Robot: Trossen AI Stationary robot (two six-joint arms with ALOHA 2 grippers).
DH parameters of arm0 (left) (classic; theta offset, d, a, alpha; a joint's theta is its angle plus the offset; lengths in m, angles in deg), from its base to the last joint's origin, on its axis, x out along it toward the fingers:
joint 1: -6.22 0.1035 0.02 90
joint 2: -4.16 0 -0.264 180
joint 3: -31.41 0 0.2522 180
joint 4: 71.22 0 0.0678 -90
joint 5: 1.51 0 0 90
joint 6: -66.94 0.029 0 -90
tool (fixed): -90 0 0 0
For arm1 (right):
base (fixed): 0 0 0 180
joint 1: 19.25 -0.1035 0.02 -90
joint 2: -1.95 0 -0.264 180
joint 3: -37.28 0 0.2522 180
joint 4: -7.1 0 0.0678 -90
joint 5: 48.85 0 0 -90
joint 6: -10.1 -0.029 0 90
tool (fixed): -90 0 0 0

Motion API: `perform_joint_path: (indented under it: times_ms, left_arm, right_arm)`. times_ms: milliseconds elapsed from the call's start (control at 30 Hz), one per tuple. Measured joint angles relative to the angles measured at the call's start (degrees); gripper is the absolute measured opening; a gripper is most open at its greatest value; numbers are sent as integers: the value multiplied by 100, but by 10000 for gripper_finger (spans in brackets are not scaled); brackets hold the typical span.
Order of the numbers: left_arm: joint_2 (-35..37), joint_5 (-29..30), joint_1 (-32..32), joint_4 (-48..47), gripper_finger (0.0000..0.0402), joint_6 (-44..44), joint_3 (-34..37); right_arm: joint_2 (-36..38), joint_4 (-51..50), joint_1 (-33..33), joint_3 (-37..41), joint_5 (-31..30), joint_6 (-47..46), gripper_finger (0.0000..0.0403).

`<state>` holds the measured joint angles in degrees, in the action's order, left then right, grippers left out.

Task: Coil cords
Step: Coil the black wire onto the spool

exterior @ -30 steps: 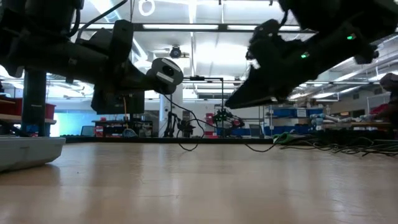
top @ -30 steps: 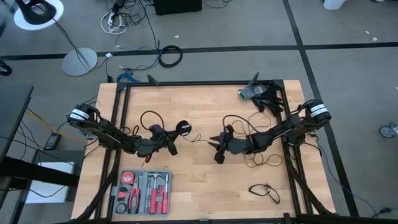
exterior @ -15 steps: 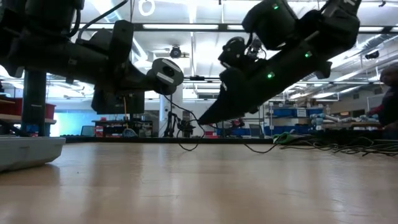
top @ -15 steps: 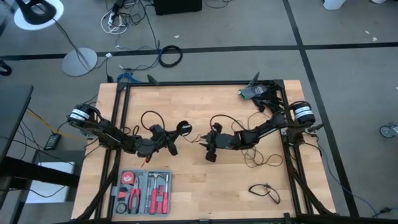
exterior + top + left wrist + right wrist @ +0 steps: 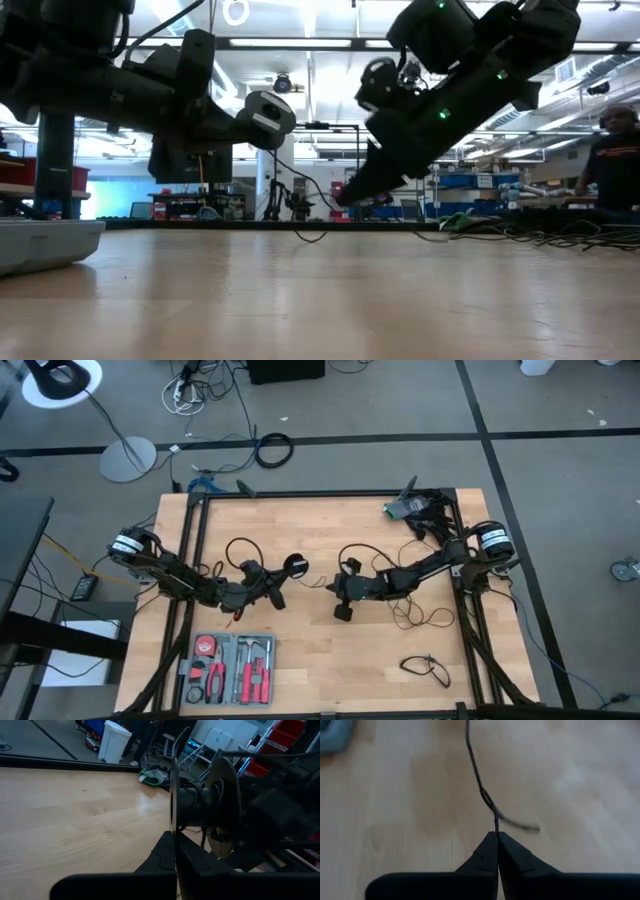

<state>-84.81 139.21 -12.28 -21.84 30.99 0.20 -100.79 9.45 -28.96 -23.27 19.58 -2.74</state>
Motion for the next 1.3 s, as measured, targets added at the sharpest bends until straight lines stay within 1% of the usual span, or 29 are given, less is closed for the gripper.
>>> perform_joint_path:
  times_ms: [67,133,200,300,400,533,633,733,933,1000,1100,1200,1300]
  left_arm:
    - [0,-4,0,171,0,169,2]
    - [0,-133,0,231,0,348,0]
    - [0,-356,2,262,0,475,0]
    - [0,-548,0,266,0,534,-2]
    - [0,-587,3,260,0,543,-2]
    - [0,-677,2,112,0,544,0]
    - [0,-813,2,104,0,538,0]
    - [0,-837,2,80,0,534,0]
    - [0,-848,2,-33,0,420,0]
    - [0,-913,2,-53,0,420,0]
    - [0,-951,2,-97,0,420,-2]
    - [-2,-972,2,-387,0,423,-102]
    - [0,-1046,2,-824,0,429,-342]
  right_arm:
    - [4,-447,0,2,24,-324,3]
    - [4,-740,0,4,1,-667,2]
    - [33,-842,-4,4,-117,-851,2]
    - [165,-850,-4,2,-308,-858,1]
    - [458,-1096,-4,2,-529,-858,1]
    - [1097,-1411,14,2,-923,-863,1]
    - [1582,-1349,83,2,-1070,-856,1]
    - [1969,-1163,164,2,-1060,-832,0]
    - [2442,-681,242,-7,-1057,-362,0]
    - [2491,-710,290,-98,-1056,-286,0]
    - [2366,-720,321,-355,-1042,-73,0]
    - [2083,-754,309,-713,-972,251,0]
    - [1724,-1060,313,-1197,-959,452,0]
